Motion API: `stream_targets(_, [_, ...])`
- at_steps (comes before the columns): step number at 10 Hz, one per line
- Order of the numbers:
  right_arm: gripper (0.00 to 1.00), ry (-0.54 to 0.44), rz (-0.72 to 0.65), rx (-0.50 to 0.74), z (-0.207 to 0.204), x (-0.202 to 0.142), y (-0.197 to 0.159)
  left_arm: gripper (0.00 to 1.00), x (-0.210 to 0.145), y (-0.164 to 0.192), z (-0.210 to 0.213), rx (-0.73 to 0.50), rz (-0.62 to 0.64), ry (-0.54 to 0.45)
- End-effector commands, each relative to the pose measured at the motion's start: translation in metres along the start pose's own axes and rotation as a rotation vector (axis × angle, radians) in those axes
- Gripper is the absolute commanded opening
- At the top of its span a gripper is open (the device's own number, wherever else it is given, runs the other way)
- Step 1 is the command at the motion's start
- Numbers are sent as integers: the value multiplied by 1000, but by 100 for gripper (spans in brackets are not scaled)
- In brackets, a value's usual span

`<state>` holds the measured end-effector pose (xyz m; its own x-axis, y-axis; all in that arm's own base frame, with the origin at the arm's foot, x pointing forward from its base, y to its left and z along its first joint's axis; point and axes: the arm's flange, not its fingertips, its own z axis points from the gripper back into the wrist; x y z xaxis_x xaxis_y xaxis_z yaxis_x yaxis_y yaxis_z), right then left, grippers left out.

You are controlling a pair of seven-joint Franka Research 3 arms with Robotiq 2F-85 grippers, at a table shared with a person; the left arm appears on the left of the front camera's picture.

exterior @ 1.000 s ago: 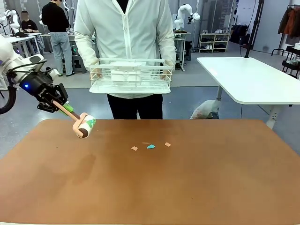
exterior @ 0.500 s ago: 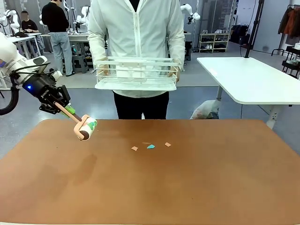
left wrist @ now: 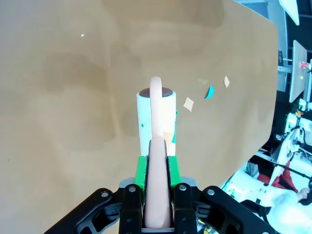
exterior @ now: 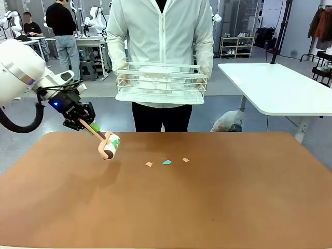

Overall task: Clean the table.
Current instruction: Clean the table with the Lint Roller when the human lifts the Dish drying rack.

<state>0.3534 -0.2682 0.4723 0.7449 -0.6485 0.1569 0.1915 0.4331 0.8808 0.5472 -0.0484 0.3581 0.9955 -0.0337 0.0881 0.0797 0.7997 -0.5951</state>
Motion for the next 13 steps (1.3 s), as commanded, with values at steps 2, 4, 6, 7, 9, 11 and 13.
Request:
stream_targets(2, [100,-4,19,17,2,1,1,21,10,-1,-27,-61,-34,-2])
stream_targets(4, [100,-4,19,17,2,1,1,21,12,-6,-48,-57,-35,-4])
stream_targets(6, [100,-4,19,17,2,1,1,21,12,-6,-71,-38,-10,18])
stream_targets(7, [100,-4,19,17,2,1,1,21,10,-6,-83,-34,-18,26])
stream_targets(9, [100,-4,19,17,2,1,1,21,8,-11,-104,-68,-26,57])
stream_targets(11, [100,-4,19,17,2,1,1,21,8,-17,-120,-72,-5,41])
stream_targets(13, [100,-4,19,17,2,1,1,21,-3,-49,-147,-43,-30,6])
